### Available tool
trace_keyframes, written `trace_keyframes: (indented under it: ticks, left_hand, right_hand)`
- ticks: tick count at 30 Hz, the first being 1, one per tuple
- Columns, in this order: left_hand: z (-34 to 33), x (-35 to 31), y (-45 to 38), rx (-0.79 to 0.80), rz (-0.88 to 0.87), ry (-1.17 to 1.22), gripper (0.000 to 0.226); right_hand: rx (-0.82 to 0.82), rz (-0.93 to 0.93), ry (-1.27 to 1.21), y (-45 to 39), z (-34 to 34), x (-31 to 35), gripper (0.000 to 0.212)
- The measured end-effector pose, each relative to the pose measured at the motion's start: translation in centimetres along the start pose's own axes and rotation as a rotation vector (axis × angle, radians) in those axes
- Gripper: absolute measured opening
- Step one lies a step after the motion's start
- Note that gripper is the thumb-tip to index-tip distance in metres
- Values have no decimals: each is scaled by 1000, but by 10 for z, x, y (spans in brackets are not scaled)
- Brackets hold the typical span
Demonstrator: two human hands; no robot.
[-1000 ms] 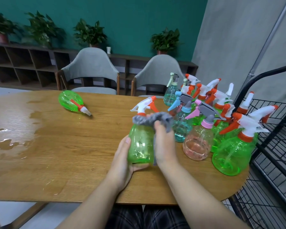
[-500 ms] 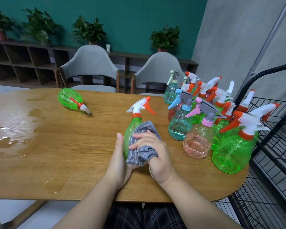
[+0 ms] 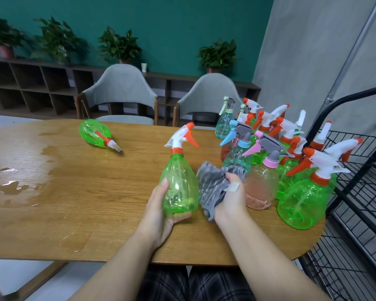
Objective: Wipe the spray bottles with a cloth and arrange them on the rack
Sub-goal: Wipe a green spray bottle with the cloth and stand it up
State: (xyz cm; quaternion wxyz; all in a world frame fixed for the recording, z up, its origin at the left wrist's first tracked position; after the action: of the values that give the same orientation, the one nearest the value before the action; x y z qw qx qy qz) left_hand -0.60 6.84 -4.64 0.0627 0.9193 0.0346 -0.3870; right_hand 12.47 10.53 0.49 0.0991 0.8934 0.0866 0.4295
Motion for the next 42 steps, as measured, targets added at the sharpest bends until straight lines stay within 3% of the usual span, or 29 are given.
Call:
trace_keyframes:
  ticks: [4, 8, 10, 13, 18, 21, 27, 29, 31, 33, 35, 38, 42]
  left_hand:
    - [-11, 1, 3, 54, 5, -94, 49]
    - [-13, -1, 3, 25, -15, -67, 48]
    - [-12, -2, 1, 23, -29, -67, 41]
    - [-9, -1, -1, 0, -28, -91, 40]
    - [-11, 2, -2, 14, -5, -51, 38]
    - [-12, 1, -1, 21, 25, -23, 52]
    - [-7, -2, 3, -23, 28, 3, 86]
    - [-4, 0, 1, -61, 1, -14, 91]
    - [-1, -1, 0, -77, -25, -9, 71]
    - [-2, -2, 1, -38, -16, 19, 57]
    - [-2, -3, 1, -8, -14, 20, 57]
    - [-8, 0, 2, 18, 15, -16, 61]
    - [-11, 1, 1, 46, -3, -26, 48]
  right_hand:
    - [87, 65, 275, 1, -19, 5, 31]
    - [226, 473, 965, 9, -44, 7, 26]
    - [347, 677, 1146, 17, -52, 2, 44]
    - [405, 813, 1237, 24, -51, -1, 59]
    - [532, 916, 1187, 35, -47, -7, 52]
    - [577, 944, 1160, 39, -44, -9, 53]
    - [748, 949, 1124, 50, -54, -5, 40]
    - [726, 786, 915, 46, -49, 3, 33]
    - [498, 506, 498, 32, -36, 19, 18]
    - [211, 221, 146, 11, -16, 20, 23]
    - [28, 75, 26, -1, -5, 20, 26]
    - [47, 72, 148, -2, -11, 20, 27]
    - [215, 310, 684, 5, -37, 10, 16]
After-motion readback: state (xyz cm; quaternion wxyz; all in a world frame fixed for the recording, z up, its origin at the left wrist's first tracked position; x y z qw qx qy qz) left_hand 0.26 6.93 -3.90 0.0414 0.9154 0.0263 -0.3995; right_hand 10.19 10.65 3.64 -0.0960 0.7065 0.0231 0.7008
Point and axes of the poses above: each hand's wrist, its own y-axis away from the middle knuckle, its own z-axis out of the back of the hand, x = y × z, the point moved 7 cm from there along -y, towards the middle knuckle, and after that the axes turned 4 degrees about y, right-handed, at the moved point
